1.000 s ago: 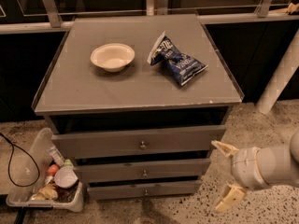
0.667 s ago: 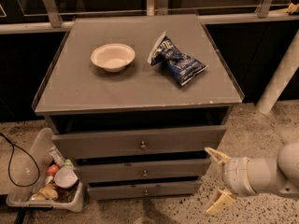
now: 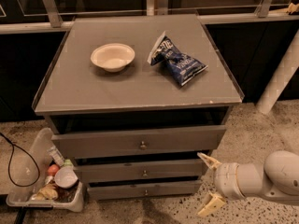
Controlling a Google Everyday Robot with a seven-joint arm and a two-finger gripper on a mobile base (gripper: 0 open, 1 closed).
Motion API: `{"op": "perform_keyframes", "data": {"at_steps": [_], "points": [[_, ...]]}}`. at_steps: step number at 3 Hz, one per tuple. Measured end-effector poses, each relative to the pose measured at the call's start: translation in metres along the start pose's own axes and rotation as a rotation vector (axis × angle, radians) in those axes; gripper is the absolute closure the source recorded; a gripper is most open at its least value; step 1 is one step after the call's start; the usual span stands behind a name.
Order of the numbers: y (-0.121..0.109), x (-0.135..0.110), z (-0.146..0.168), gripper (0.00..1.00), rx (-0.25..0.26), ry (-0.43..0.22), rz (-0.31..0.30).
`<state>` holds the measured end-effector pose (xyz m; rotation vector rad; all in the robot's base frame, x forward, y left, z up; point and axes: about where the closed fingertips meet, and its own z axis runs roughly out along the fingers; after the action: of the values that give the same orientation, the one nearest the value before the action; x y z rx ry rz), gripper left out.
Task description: Open middle drawer
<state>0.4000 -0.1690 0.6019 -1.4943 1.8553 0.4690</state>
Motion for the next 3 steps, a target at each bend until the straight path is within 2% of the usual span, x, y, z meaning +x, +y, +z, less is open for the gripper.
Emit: {"op": "perform_keyframes", "data": {"at_steps": [1, 2, 3], "points": [[0.002, 0.002, 0.008, 0.0, -0.016, -0.009, 0.012], [0.0, 0.014, 0.036, 0.0, -0.019, -0.001, 0.012], [-0.014, 0.041, 0.072, 0.0, -0.007, 0.032, 0.029]]}}
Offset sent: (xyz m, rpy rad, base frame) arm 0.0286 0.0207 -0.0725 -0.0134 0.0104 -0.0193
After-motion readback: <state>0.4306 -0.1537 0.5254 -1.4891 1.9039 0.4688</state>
